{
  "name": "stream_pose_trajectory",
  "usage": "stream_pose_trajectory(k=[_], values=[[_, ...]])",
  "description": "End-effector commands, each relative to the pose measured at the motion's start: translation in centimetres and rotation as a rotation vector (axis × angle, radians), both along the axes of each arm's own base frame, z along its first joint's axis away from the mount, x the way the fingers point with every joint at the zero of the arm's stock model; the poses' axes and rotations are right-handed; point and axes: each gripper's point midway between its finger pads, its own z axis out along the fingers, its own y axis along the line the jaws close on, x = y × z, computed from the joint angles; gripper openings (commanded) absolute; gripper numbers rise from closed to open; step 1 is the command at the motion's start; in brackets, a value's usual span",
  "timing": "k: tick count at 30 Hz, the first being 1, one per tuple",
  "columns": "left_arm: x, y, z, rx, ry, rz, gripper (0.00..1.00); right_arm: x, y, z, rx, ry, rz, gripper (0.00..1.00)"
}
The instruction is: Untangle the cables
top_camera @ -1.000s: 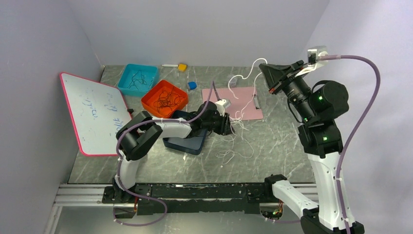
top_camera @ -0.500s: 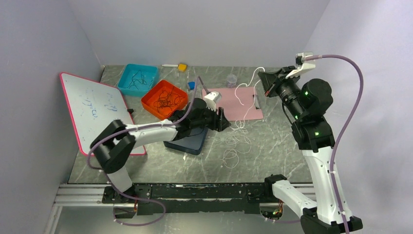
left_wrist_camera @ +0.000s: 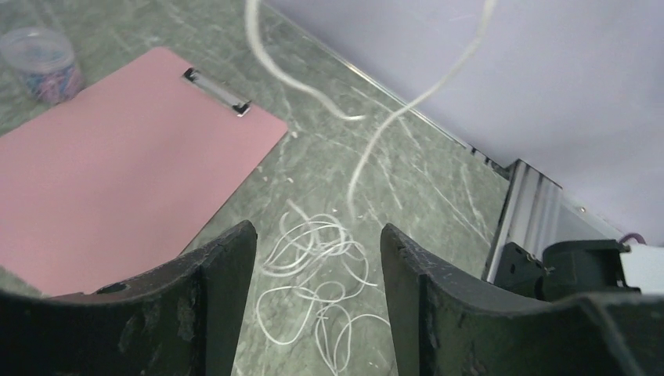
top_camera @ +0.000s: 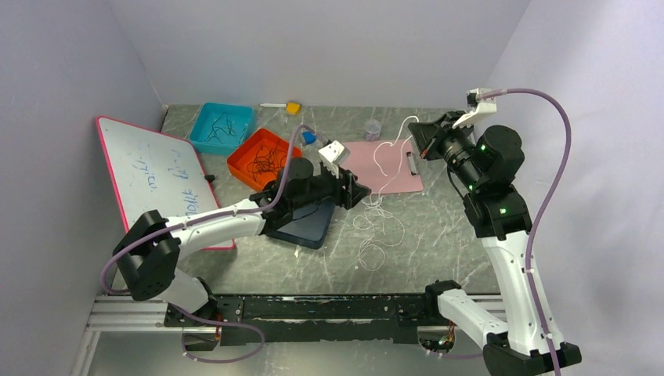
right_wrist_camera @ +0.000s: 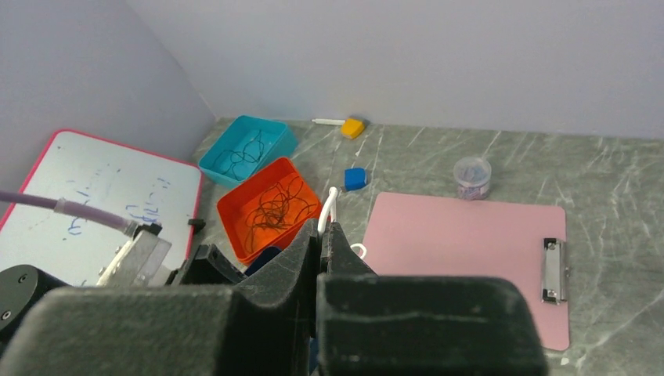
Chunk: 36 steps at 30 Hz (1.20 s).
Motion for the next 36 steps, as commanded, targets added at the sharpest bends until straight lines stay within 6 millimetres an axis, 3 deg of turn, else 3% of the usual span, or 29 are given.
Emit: stream_pose_trajectory(k=[1, 12, 19, 29, 36], values=[[-2.0, -2.6, 3.9, -0.066, -0.144, -0.136, 0.65, 0.0, 0.4, 0.3, 0.036, 0.003, 0.02, 0.0], [0.7, -7.0, 0.2, 0.022, -0.124, -0.127, 0.65, -0.6, 1.4, 1.2, 0.072, -0.006, 0.078, 0.0], [1.5, -8.5, -4.5, 0.083, -0.041, -0.135, 0.54, -1.2, 1.4, 2.9, 0.099, -0.04, 0.079, 0.0], [-1.0, -7.6, -12.9, 0.176, 0.119, -0.158, 0.41, -1.8, -0.9, 9.2, 0.104, -0.191, -0.033, 0.0], [-1.9, -6.8, -15.9, 0.214, 0.178, -0.15, 0.36, -2.7, -2.1, 12.6, 0.096, -0.285, -0.085, 0.0]])
